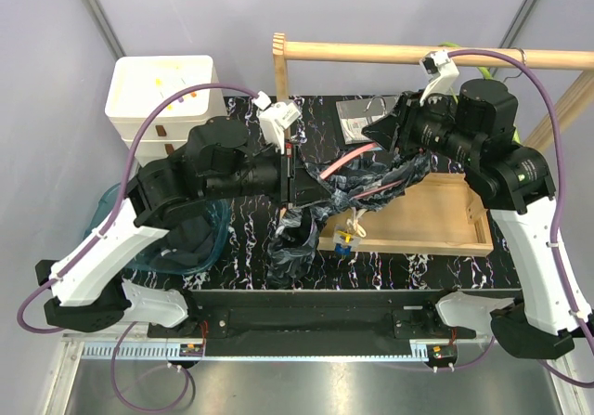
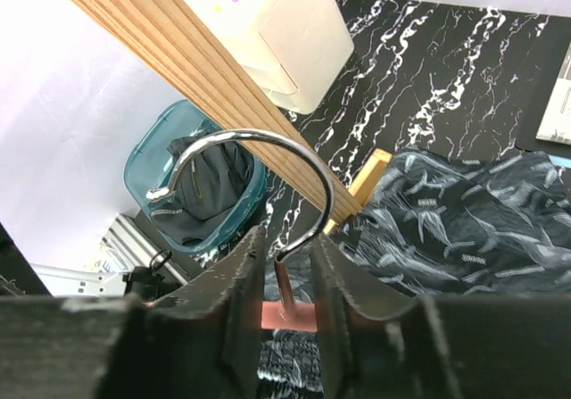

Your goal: Remove the shorts from the hanger

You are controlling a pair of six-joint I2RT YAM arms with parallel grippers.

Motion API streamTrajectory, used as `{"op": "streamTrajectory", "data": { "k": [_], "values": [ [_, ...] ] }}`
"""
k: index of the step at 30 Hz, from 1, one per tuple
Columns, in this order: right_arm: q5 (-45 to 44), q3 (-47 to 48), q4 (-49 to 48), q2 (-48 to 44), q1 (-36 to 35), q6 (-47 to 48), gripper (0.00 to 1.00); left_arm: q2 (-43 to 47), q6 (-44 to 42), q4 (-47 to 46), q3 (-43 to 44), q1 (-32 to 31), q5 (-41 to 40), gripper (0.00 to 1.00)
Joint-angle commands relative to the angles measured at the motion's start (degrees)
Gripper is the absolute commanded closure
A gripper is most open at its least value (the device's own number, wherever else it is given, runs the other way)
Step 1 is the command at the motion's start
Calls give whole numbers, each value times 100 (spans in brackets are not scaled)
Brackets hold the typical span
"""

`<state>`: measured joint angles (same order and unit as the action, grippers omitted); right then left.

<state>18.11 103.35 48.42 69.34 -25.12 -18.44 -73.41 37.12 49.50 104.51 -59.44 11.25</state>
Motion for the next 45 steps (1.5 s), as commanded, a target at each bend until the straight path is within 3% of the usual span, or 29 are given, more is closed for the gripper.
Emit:
{"op": "streamTrajectory", "data": {
  "k": [1,3,5,9,10,13,20,28,32,38,40,45],
  "values": [
    [79,-140,-307,-44,16,-108,73,169,155,-1091,61,3,229,100],
    [88,-149,-264,-43,16,-151,83,160,207,-1109,61,11,203,100],
    [27,-131,-228,-61,16,-186,98,160,251,-978,70,20,-50,100],
    [-289,-184,-114,-149,16,-160,100,405,182,-766,-35,11,-728,54],
    [-325,-192,-62,-158,16,-169,100,484,190,-766,-158,20,-868,38],
    [-326,-192,62,-201,16,-195,100,722,199,-713,-255,20,-1107,23],
    [-212,-289,62,-281,16,-222,100,846,427,-537,-264,20,-1581,23],
    [-167,-219,132,-272,8,-152,100,477,436,-467,-45,20,-1432,29],
    [-132,-175,193,-281,16,-134,100,424,480,-467,-54,20,-1476,39],
    [-211,-184,238,-342,16,-81,100,327,392,-467,70,20,-1362,67],
    [-229,-192,255,-351,16,-72,100,301,383,-476,61,20,-1327,71],
    [-246,-140,361,-377,16,-55,100,283,436,-458,-62,20,-1230,64]
  ]
}}
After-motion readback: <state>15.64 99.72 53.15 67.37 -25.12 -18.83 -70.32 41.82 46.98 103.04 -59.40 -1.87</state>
